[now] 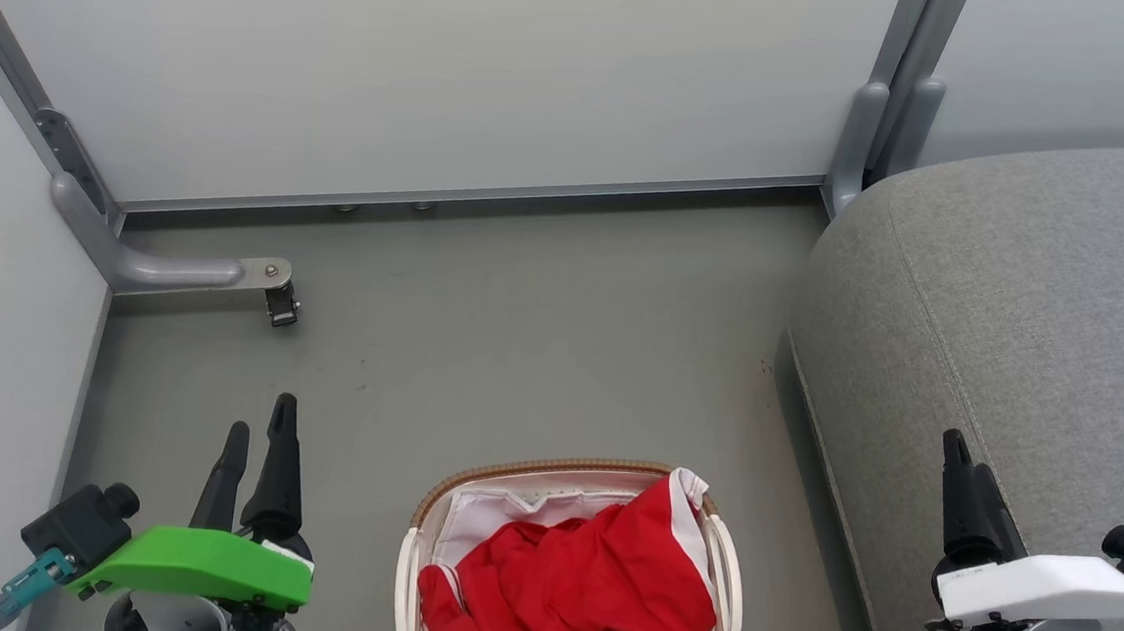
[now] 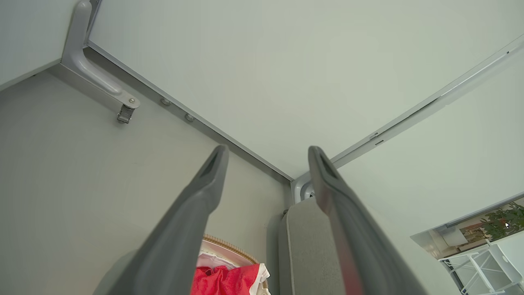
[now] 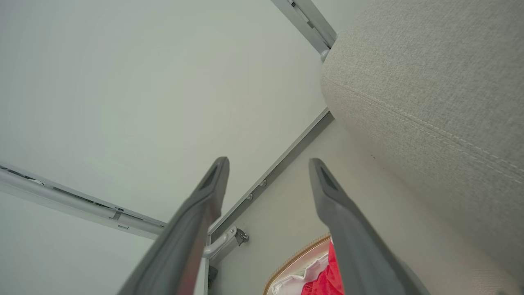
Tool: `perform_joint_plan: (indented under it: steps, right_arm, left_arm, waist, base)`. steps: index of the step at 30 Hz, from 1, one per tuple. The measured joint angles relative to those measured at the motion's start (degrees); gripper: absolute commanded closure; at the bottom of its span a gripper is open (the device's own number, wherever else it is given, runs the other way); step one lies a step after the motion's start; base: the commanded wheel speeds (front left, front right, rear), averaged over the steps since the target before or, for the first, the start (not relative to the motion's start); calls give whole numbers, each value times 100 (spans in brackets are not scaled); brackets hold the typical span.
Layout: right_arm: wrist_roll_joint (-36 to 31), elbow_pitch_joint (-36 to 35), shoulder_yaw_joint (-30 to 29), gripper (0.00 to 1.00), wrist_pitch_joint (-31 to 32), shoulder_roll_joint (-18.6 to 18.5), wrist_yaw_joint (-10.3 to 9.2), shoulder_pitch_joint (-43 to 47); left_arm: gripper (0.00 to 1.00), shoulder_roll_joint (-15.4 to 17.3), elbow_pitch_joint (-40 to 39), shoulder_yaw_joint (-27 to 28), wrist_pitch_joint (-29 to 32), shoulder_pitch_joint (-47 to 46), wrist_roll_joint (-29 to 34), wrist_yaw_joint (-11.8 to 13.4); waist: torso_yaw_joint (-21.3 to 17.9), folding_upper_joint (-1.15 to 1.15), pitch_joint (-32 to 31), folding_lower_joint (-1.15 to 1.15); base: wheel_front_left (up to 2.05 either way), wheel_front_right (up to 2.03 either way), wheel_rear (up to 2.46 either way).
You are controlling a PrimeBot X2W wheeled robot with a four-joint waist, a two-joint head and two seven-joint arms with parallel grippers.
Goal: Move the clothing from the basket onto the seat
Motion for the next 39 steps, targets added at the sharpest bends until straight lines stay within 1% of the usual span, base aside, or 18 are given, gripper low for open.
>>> perform_joint_plan:
  steps: [5, 18, 31, 39]
  right_arm:
    - [-337, -8, 40, 0, -76, -5, 0, 47]
    - [-1612, -97, 174, 0, -294, -18, -1, 98]
    - [-2505, -167, 258, 0, -475, -26, 0, 108]
    - [-2909, -177, 267, 0, -581, -33, 0, 125]
  left_arm:
    - [0, 1, -8, -88, -77, 12, 353, 51]
    - [0, 4, -88, -205, -293, 69, 1252, 141]
    - [0, 10, -115, -292, -474, 99, 2022, 188]
    - [0, 12, -107, -350, -577, 127, 2403, 196]
  waist:
    - [6, 0, -7, 0]
    - [44, 0, 1, 0]
    - [65, 0, 24, 0]
    - [68, 0, 42, 0]
  base:
    - [0, 0, 0]
    - [0, 0, 0]
    - [0, 0, 0]
    - [0, 0, 0]
